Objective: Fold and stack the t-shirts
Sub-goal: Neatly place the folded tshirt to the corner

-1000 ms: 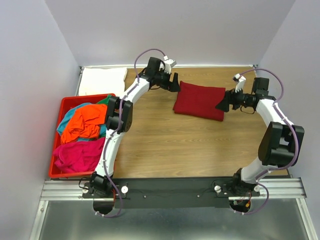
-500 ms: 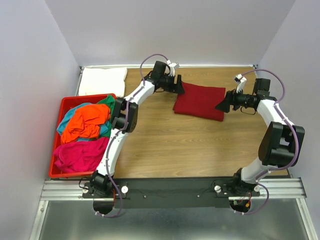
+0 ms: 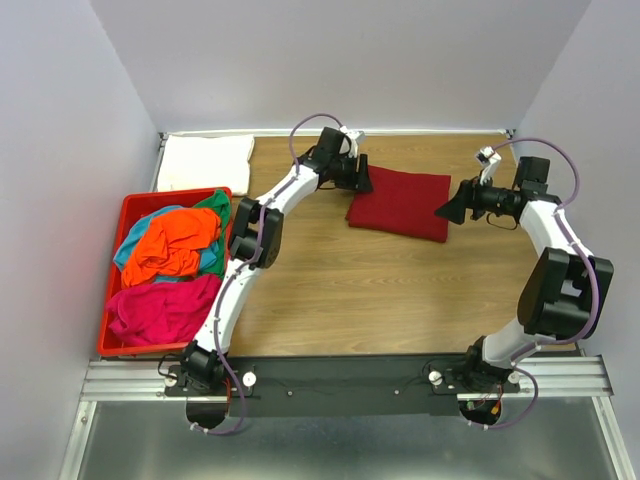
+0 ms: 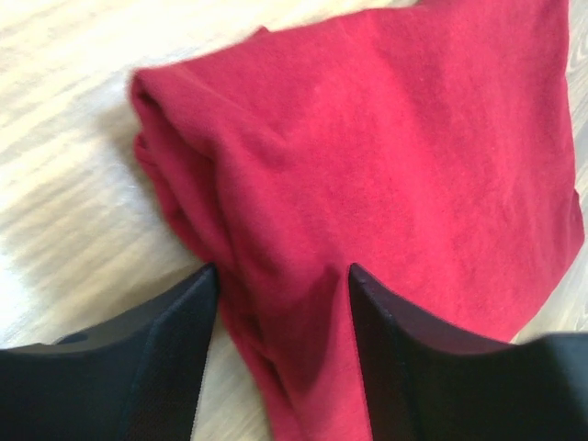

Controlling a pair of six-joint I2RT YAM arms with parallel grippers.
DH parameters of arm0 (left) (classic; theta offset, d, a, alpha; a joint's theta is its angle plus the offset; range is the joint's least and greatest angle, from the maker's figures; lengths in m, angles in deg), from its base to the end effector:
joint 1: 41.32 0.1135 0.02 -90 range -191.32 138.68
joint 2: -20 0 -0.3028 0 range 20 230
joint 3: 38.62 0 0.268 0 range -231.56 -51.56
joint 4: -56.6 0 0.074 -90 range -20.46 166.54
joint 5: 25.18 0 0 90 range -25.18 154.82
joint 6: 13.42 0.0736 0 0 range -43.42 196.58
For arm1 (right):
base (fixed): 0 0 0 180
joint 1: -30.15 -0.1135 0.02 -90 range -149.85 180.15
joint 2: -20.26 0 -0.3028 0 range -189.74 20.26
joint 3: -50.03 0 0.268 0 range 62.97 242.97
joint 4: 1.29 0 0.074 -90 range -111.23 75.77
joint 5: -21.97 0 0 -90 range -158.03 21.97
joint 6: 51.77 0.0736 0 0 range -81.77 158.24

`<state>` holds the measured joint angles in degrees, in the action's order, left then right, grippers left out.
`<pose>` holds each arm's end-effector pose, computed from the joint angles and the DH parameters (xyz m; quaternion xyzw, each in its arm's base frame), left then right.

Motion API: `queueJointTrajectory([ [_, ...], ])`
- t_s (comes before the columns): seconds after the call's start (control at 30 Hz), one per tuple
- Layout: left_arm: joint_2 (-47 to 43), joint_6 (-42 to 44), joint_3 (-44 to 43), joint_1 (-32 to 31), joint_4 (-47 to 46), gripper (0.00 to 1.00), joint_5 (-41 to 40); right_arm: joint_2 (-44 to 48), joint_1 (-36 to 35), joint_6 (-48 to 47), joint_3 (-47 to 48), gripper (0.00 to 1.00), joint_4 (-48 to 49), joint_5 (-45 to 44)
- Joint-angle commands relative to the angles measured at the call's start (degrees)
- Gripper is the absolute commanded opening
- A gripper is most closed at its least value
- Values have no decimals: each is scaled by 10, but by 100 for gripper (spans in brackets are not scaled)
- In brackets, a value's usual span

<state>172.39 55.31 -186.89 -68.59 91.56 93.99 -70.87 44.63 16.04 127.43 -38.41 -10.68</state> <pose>0.5728 -0.3356 0.1474 0.1538 0.8669 -0.3783 0.2858 0.3622 -0.0295 0.2645 -0.2160 0.8140 0.3367 0.4212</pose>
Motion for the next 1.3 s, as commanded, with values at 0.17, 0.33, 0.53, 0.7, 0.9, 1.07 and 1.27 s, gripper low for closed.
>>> queueJointTrajectory([
  [0.17,22,-13,2,-35,44,56,-29,20,20,-3,0,89,-19,34],
  [0.33,20,-23,5,-41,42,35,-39,21,24,-2,0,89,-19,37],
  [0.53,-24,-30,65,-36,-21,0,1,19,33,-1,0,89,-21,44],
  [0.7,-110,33,87,-34,3,0,-73,19,46,0,0,89,-24,54],
  [0.9,-201,156,140,-21,106,0,-320,19,50,0,0,89,-26,64],
  [1.07,-240,203,198,9,123,0,-408,20,50,1,2,89,-28,62],
  [1.27,-254,225,205,37,118,0,-489,26,51,0,1,89,-30,65],
])
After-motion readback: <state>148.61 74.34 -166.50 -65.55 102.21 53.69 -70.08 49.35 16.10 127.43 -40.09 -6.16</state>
